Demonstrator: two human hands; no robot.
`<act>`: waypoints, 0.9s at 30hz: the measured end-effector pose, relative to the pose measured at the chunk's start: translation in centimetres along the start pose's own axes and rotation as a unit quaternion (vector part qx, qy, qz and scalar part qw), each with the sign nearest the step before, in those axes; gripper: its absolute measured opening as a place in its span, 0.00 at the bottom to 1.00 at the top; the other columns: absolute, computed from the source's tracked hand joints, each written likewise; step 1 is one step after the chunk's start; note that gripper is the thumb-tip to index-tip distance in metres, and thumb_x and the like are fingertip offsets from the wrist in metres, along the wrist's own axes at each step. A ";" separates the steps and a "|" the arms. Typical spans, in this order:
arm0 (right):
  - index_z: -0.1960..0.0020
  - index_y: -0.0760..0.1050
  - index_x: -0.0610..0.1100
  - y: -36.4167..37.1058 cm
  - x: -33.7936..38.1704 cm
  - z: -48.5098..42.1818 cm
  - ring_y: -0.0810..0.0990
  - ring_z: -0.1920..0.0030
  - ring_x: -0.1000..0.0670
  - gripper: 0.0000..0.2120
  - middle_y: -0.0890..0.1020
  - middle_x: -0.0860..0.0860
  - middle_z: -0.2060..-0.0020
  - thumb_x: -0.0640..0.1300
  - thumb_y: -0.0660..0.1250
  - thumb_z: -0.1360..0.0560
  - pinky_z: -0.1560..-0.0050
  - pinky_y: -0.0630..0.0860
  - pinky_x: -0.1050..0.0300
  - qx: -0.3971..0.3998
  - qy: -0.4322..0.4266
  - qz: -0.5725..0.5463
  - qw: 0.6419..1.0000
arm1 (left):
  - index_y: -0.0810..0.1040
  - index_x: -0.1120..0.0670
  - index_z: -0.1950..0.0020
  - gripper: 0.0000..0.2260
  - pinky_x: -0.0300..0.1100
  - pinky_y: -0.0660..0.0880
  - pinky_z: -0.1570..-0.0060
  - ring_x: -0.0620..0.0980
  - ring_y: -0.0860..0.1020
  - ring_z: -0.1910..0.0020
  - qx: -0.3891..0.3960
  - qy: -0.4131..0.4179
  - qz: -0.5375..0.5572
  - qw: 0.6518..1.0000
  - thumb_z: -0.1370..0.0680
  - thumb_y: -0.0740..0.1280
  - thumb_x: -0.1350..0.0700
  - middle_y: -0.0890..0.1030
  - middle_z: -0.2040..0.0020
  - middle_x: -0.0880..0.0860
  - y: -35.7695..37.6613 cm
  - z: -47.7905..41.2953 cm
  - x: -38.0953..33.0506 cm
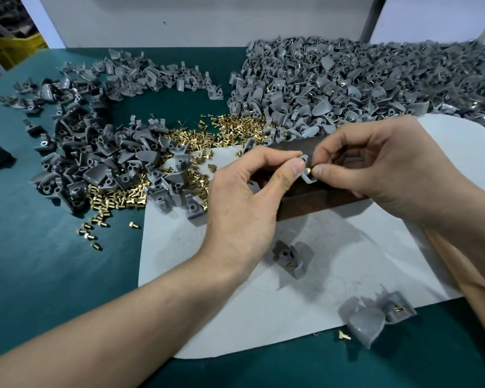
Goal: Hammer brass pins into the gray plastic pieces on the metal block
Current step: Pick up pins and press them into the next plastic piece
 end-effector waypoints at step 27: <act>0.64 0.77 0.37 0.2 0.8 0.0 0.69 0.76 0.58 0.07 0.75 0.43 0.70 0.30 0.71 0.30 0.72 0.67 0.70 0.014 -0.048 0.049 0.998 | 0.84 0.48 0.57 0.05 0.29 0.74 0.56 0.36 0.80 0.58 -0.006 0.010 0.015 1.000 0.27 0.73 0.59 0.85 0.59 0.43 -0.1 -0.1 -0.1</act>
Point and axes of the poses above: each hand's wrist, its own z-axis away from the middle knuckle, its own y-axis out of the palm, x = y × z, the point moved 8 cm from there along -z, towards the middle knuckle
